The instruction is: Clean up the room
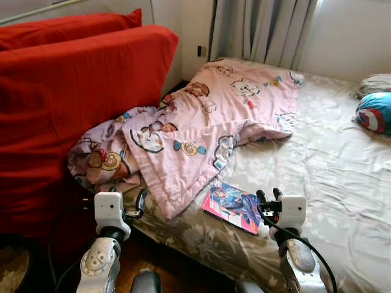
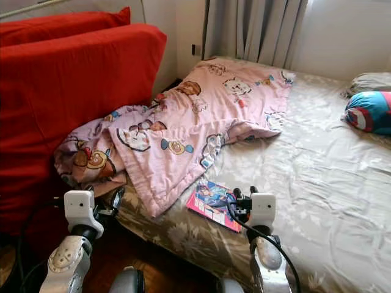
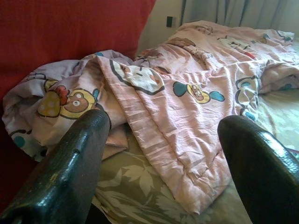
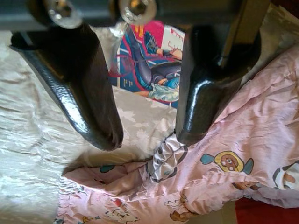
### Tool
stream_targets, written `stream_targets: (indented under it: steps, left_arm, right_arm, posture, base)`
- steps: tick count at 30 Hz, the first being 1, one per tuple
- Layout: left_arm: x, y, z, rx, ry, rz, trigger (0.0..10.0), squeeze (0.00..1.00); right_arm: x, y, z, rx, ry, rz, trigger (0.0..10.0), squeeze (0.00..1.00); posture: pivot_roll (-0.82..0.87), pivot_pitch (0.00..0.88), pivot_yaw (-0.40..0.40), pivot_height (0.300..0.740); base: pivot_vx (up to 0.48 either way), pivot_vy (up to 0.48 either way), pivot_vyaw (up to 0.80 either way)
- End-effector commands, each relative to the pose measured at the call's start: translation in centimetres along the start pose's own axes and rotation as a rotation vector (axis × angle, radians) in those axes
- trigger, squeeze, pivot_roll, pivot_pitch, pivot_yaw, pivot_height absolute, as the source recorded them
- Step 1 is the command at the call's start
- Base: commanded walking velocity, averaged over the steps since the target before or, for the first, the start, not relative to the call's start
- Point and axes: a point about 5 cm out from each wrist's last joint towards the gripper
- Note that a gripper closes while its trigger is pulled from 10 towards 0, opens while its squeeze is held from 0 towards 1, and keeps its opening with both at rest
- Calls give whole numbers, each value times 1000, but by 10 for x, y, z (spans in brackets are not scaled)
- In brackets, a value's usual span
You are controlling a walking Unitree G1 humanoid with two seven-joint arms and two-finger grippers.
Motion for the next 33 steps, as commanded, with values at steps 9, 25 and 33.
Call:
stream_targets:
  steps: [9,25,33]
  left_arm:
    - [3,1,1,-2,-2,-13,10000,0]
    - [5,2,2,5,-7,-25,10000,0]
    - [6,3,3,5,-4,-31,10000,0]
  right_arm:
    - [-2,1,1,4,-8,17,10000,0]
    - [-6,2,-1,-7,2,47,10000,0]
    - [-7,3,-2,-9,5,47,10000,0]
  posture:
    - [2,7,-34,624]
    - [4,0,-30,624]
    - [9,2,-31,624]
  base:
    - [0,0,0]
    - [80,0,0]
    - [301,0,0]
Point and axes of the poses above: a point about 5 cm out from each wrist's last joint towards the gripper, its own y axis pointing out of the wrist towards the gripper, its own z axis along the axis of the wrist's last joint, x = y × z, and after that the axes turned 3 degrees about -y, right-handed
